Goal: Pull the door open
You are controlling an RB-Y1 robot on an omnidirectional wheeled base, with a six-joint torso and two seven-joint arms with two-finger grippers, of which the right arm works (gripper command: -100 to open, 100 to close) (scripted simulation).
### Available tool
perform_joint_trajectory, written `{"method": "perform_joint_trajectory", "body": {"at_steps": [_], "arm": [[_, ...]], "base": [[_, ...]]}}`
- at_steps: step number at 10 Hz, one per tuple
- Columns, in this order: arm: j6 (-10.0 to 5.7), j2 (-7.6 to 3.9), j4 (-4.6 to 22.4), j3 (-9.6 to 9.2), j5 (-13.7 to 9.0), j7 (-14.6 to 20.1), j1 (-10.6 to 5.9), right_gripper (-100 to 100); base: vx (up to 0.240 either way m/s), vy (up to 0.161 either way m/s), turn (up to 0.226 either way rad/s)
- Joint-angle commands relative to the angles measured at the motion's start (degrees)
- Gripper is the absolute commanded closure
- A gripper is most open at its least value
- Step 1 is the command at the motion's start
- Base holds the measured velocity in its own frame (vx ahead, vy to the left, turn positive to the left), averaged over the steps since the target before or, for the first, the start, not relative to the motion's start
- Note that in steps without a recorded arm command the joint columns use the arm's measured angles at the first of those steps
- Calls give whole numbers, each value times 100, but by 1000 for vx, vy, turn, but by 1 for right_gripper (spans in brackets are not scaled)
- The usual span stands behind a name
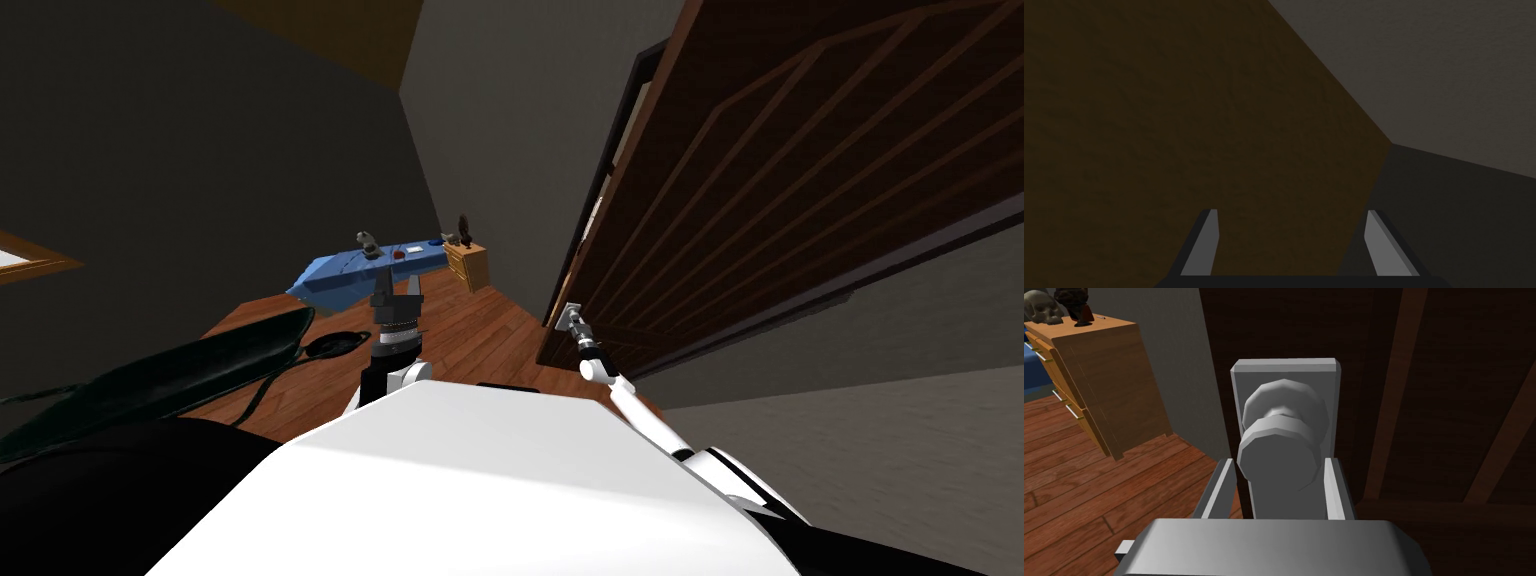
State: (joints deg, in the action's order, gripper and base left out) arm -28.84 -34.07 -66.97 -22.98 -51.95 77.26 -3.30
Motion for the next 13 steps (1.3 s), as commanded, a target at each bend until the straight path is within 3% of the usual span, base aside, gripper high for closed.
{"method": "perform_joint_trajectory", "body": {"at_steps": [1,2,10,11,13], "arm": [[-60,-77,-59,-85,12,95,7,100],[-16,-41,-30,-60,7,50,13,100],[-354,-553,-218,-593,60,551,105,100],[-303,-511,-196,-572,58,506,106,100],[-556,-826,-435,-884,179,755,286,100]], "base": [[-172,-90,80],[-75,-39,34],[-186,-84,110],[-68,-41,34],[-96,-41,-17]]}}
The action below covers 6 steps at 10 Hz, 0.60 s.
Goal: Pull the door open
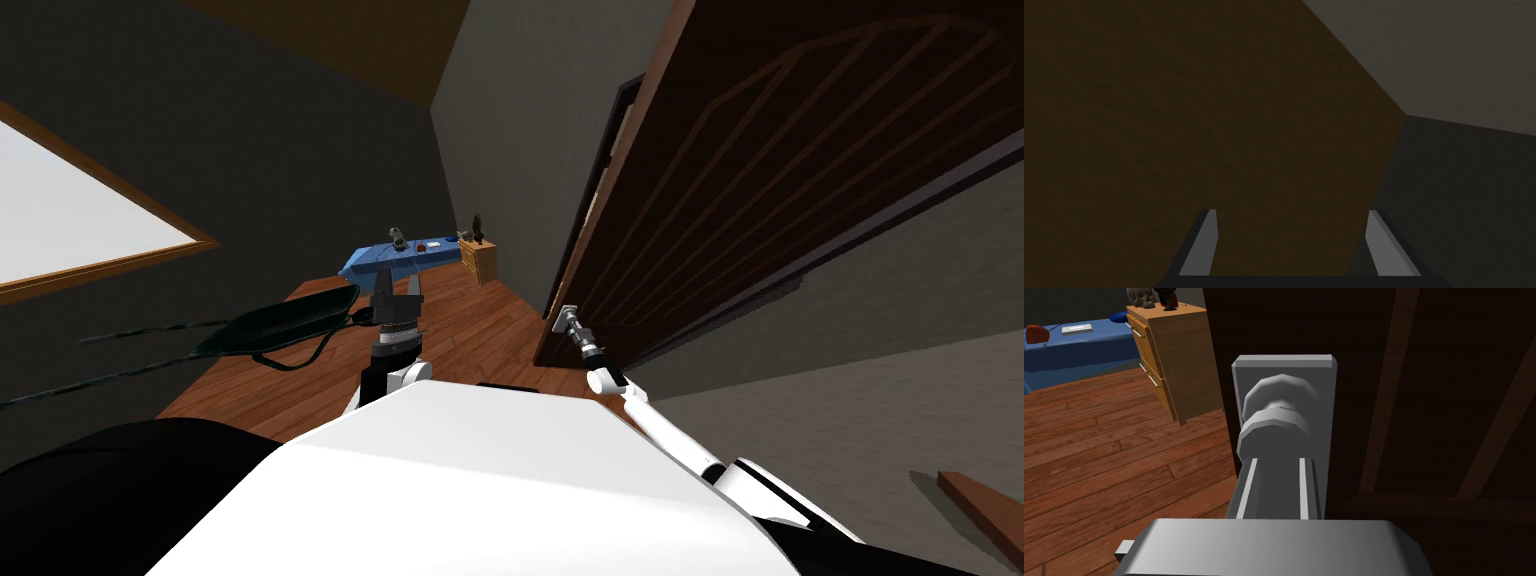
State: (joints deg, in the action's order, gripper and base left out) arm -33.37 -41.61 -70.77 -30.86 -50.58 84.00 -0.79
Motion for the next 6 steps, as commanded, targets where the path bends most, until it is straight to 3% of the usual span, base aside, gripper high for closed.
{"method": "perform_joint_trajectory", "body": {"at_steps": [1,2,6], "arm": [[-172,-158,-121,-172,72,146,78,100],[-105,-113,-124,-48,6,67,111,-100],[-133,-125,-104,-1,-30,80,143,-100]], "base": [[-147,-61,-16],[-149,10,-117],[-149,72,-90]]}}
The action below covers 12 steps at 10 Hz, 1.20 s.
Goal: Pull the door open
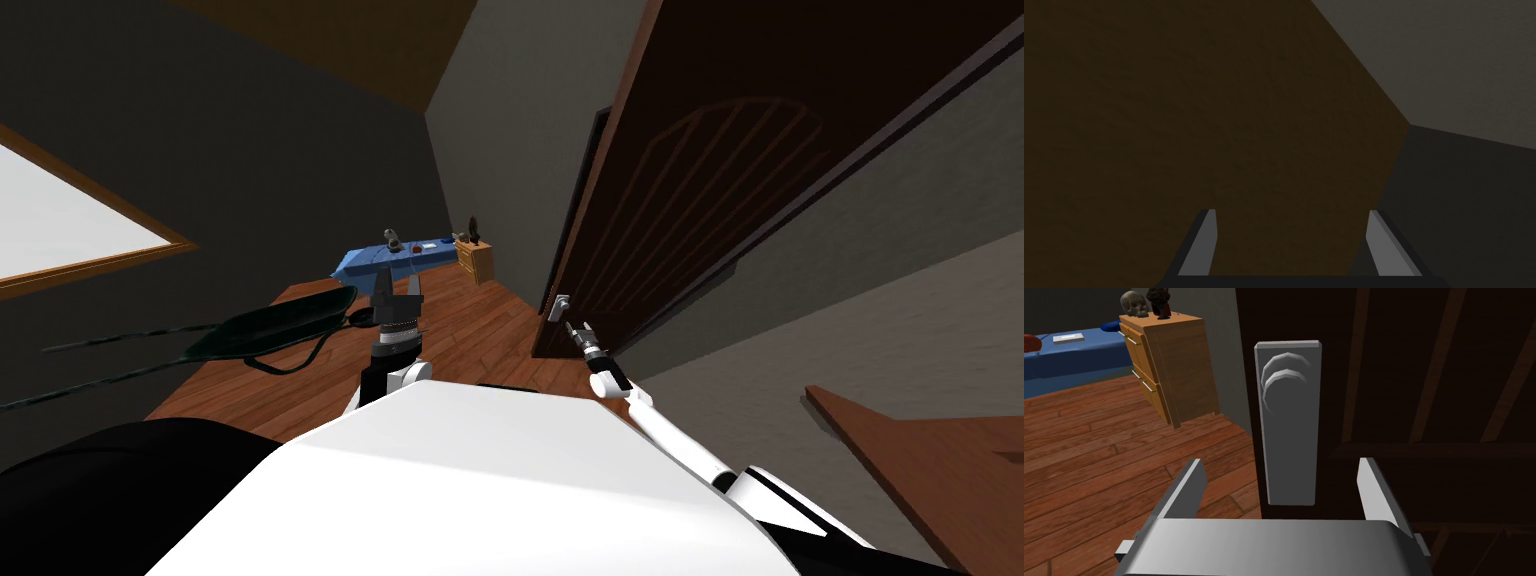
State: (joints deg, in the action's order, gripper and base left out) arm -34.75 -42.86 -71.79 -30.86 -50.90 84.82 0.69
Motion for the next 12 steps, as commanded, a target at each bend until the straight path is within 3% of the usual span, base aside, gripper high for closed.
{"method": "perform_joint_trajectory", "body": {"at_steps": [1,5,6,7,12], "arm": [[35,84,70,64,4,-49,-54,-100],[99,235,195,180,10,-136,-153,-100],[83,224,187,157,13,-124,-144,-100],[83,224,187,157,13,-124,-144,100],[83,224,187,157,13,-124,-144,100]], "base": [[165,31,65],[240,12,59],[110,-22,15],[-9,5,-9],[-21,0,-2]]}}
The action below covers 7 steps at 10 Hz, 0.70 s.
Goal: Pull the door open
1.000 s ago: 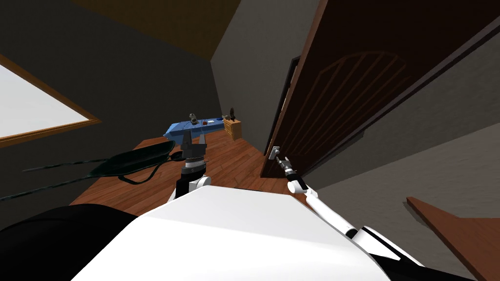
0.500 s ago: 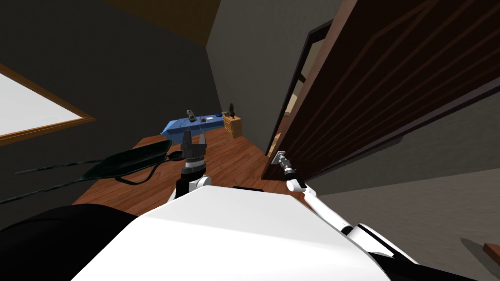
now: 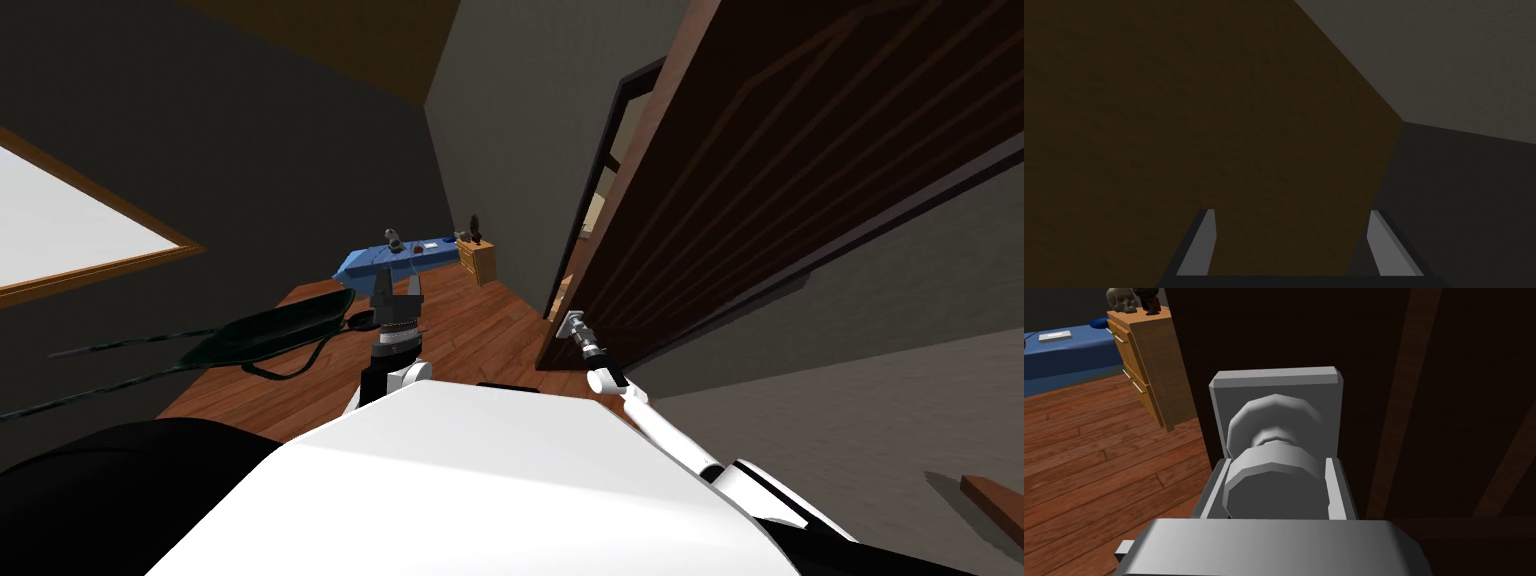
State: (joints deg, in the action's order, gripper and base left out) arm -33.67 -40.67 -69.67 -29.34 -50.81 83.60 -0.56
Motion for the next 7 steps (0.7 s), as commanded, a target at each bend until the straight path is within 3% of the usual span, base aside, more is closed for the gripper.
{"method": "perform_joint_trajectory", "body": {"at_steps": [1,7], "arm": [[-138,-170,-136,-170,71,119,80,100],[-572,-705,-565,-705,297,496,331,100]], "base": [[-82,-46,2],[-110,-85,1]]}}
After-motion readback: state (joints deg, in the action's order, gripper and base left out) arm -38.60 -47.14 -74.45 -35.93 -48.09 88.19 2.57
